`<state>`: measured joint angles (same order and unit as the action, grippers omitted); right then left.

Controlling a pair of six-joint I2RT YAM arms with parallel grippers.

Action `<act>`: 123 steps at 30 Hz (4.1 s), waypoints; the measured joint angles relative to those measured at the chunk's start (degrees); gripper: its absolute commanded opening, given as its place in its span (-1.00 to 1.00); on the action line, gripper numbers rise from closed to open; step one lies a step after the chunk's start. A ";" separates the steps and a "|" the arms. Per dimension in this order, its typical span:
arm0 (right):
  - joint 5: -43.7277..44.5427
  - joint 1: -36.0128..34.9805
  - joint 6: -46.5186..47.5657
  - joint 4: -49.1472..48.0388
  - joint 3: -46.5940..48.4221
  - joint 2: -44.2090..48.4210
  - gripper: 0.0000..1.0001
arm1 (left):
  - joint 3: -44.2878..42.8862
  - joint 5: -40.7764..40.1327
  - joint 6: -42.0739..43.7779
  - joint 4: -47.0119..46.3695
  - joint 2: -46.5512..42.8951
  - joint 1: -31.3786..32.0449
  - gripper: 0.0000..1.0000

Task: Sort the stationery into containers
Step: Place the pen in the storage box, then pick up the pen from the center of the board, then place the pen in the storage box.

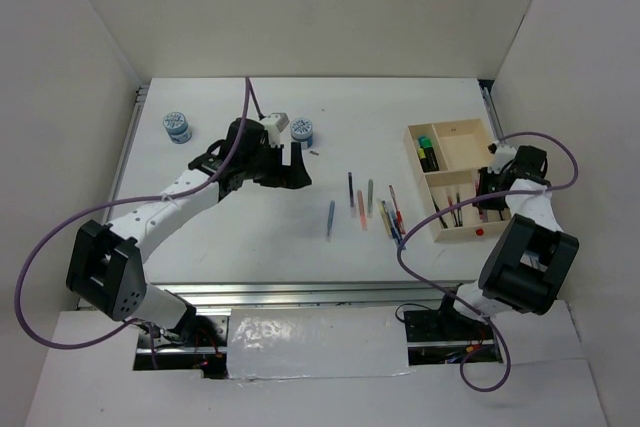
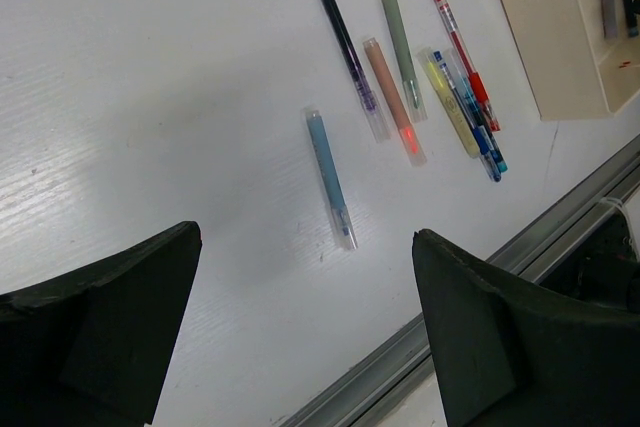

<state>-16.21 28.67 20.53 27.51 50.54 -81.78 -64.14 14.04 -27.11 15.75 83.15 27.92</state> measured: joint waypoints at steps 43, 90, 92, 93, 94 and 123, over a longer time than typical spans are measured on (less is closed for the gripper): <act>-10.78 -6.36 -0.55 5.79 13.75 20.70 -0.15 | -12.90 -26.21 -1.42 4.31 26.32 20.13 0.37; -11.58 -81.53 49.77 5.07 -6.40 41.05 -0.02 | 10.62 42.56 -39.85 -31.43 7.23 3.87 -1.00; -8.96 -84.26 50.73 1.70 -6.97 37.70 -0.03 | 11.78 43.60 -42.21 -32.89 6.64 4.02 -1.00; -7.85 -84.72 51.34 0.04 -7.54 36.52 -0.04 | 12.41 44.13 -43.10 -34.01 6.32 4.26 -1.00; -7.04 -85.00 51.80 -1.27 -8.09 36.02 -0.04 | 13.03 44.52 -43.89 -34.82 5.84 4.39 -1.00; -2.38 -88.37 59.58 -8.46 -10.86 34.53 -0.92 | 15.04 42.64 -41.33 -30.75 0.94 6.45 0.99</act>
<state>-18.59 -59.70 80.12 19.05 39.68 -47.24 -49.10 56.69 -68.45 -15.00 84.09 34.37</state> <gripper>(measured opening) 0.204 0.991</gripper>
